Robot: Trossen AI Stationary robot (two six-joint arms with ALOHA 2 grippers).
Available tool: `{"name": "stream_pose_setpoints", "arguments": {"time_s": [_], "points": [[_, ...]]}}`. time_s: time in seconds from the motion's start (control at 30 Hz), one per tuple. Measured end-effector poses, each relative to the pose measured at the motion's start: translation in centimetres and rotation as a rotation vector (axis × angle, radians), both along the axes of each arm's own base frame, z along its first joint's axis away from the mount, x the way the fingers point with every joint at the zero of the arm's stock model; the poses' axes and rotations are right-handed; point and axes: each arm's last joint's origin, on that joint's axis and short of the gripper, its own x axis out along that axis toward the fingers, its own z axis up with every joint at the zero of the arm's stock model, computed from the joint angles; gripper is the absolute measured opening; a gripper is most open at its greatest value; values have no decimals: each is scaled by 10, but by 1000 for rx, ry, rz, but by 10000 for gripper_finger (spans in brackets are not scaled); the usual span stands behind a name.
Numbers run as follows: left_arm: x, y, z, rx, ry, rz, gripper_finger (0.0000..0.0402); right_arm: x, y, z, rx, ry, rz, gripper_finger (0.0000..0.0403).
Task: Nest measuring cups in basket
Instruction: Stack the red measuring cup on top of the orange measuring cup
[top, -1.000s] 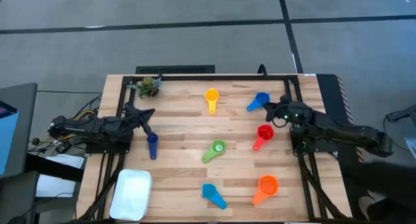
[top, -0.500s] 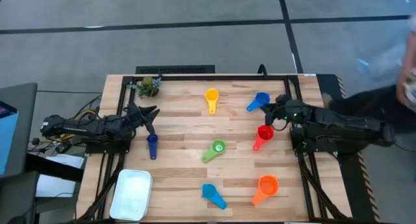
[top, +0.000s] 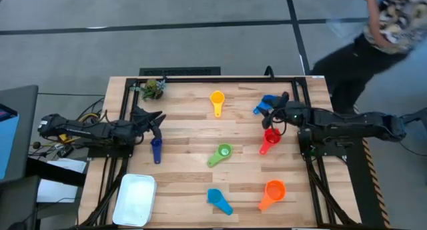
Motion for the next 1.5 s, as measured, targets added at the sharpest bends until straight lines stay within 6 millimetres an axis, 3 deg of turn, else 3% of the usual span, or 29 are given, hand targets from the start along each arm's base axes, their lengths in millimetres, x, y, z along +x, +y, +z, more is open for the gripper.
{"name": "stream_pose_setpoints", "arguments": {"time_s": [0.13,0.4,0.5,0.6,0.77,0.93,1.1,1.23,1.5], "points": [[1,0,-2,-12,6,3,118,-3,-8,8,115,-26,-87,232],[5,2,-5,55,100,43,118,-14,-13,12,240,112,-171,220],[7,6,-2,40,52,98,118,-16,-18,11,313,63,-212,216],[11,7,4,43,-7,24,118,-18,-17,10,407,79,-174,212],[17,4,7,155,59,-83,118,-23,-7,2,497,180,-221,195],[24,2,9,98,-17,-158,118,-27,15,-5,703,254,-217,171],[31,1,-1,24,6,-200,118,-34,28,-12,771,333,-296,161],[38,0,-6,-11,10,-241,118,-34,32,-17,814,408,-290,168],[62,-3,-4,27,-33,-303,124,-27,33,-27,849,499,-347,219]]}}
